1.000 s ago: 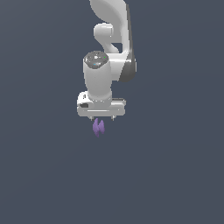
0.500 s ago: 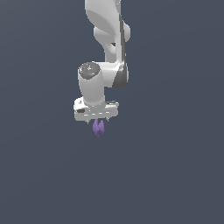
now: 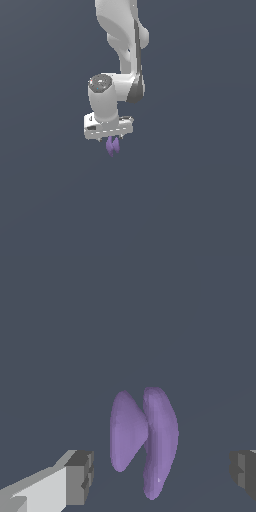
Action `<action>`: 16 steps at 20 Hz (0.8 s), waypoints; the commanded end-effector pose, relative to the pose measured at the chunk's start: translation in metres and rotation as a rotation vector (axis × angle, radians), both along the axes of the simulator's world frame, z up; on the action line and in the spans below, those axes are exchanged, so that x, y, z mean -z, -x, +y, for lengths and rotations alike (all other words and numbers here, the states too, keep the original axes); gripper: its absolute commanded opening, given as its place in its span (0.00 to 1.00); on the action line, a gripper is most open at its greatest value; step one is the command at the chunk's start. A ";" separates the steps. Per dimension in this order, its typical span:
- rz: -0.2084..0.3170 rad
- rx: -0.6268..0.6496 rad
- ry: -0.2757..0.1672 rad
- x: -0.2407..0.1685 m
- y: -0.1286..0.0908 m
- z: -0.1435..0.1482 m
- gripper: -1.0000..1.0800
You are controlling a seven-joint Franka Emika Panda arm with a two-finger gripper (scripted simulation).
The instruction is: Pick up the object and move it to a goal position.
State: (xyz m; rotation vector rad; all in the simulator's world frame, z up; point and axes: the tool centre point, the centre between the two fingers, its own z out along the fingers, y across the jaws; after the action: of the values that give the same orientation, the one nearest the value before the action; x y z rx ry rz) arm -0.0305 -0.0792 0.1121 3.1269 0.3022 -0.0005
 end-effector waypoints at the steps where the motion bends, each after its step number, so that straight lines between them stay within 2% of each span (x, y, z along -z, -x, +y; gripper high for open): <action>1: 0.000 0.000 0.000 0.003 0.000 0.000 0.96; 11: 0.000 -0.004 0.000 0.044 0.001 0.000 0.96; 16: 0.000 -0.004 0.000 0.050 0.000 0.000 0.96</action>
State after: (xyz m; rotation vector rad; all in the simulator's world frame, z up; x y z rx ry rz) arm -0.0316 -0.0792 0.0630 3.1268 0.3083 -0.0021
